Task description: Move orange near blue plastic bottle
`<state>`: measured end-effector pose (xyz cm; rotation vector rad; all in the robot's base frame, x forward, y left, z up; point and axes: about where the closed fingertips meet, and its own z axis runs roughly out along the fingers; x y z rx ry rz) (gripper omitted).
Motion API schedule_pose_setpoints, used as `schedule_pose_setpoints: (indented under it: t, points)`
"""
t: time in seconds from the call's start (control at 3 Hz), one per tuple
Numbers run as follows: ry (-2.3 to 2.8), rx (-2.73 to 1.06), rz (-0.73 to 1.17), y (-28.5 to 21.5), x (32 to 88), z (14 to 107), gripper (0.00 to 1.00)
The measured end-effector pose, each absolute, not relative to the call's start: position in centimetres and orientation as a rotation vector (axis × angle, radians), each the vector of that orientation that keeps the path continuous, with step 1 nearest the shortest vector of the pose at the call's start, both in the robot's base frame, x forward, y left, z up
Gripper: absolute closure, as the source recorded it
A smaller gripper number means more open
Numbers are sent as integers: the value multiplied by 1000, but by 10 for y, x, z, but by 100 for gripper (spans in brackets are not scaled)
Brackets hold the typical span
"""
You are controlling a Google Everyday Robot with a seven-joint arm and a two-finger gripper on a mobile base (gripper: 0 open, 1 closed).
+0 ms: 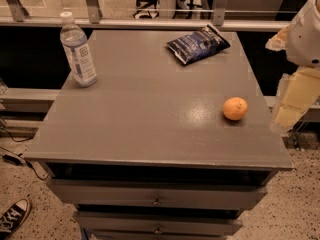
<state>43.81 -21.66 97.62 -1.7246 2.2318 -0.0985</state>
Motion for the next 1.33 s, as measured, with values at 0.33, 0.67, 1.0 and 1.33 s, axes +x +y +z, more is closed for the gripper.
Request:
schedule_pose_setpoints:
  t: [0.33,0.67,1.0,1.33]
  points:
    - [2232,-1724,-99,-217,438,976,0]
    - [2218,-1687,-39,-219,449,963,0]
    - [2183,-1625,94,-226,477,927,0]
    - [2145,-1589,202,-231,497,895,0]
